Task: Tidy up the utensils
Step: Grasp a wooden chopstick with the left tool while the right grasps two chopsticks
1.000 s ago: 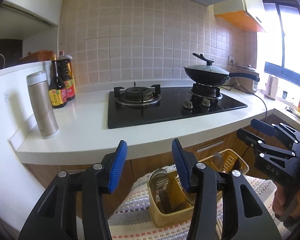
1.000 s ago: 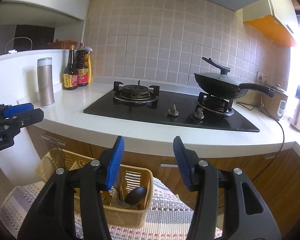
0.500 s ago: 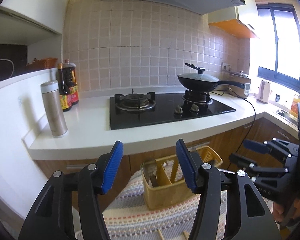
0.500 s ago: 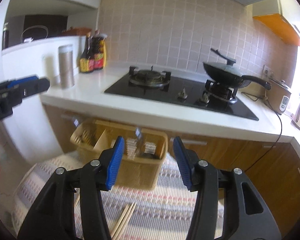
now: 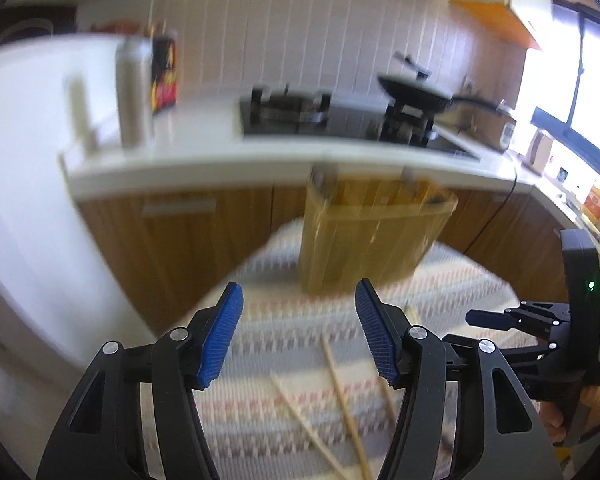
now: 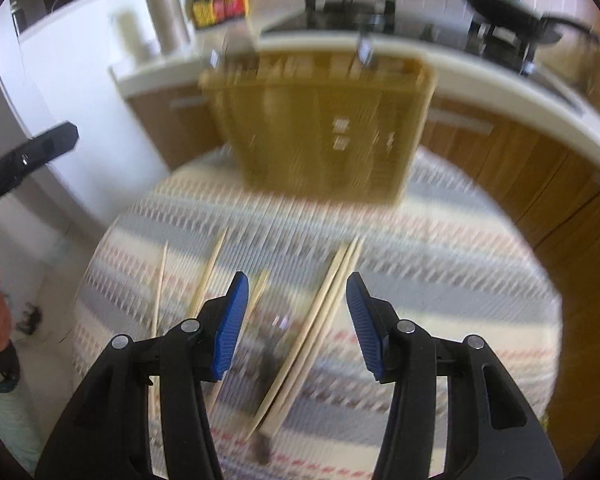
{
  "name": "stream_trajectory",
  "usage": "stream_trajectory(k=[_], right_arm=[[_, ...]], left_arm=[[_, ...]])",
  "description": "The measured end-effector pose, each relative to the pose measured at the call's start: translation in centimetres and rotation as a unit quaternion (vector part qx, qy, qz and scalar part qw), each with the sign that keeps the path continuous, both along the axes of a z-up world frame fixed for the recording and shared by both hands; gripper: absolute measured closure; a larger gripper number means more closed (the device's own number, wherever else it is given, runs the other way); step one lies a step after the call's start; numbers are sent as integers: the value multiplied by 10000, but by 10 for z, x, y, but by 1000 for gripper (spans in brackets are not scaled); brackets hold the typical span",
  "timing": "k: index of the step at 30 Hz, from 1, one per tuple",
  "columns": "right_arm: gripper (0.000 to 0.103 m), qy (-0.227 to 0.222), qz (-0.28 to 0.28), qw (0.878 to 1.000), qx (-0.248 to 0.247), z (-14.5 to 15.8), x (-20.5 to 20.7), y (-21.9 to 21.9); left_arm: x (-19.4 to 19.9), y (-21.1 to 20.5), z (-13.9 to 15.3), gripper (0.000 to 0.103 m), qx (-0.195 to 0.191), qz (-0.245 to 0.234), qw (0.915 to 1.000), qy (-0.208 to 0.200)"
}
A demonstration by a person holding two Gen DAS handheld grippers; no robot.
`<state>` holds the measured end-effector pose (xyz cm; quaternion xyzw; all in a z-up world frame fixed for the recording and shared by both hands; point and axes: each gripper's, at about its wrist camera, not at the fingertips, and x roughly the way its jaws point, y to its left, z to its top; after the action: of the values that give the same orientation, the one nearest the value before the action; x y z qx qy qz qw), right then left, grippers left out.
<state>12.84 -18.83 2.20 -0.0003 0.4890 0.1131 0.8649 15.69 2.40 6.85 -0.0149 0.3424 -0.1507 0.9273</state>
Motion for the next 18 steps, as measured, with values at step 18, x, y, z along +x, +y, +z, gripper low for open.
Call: stream_trajectory(k=[18], right_arm=[[75, 1049, -595, 9926, 150, -75, -13, -18]], left_arm=[[-4, 20, -99, 46, 245, 189, 9940, 1046]])
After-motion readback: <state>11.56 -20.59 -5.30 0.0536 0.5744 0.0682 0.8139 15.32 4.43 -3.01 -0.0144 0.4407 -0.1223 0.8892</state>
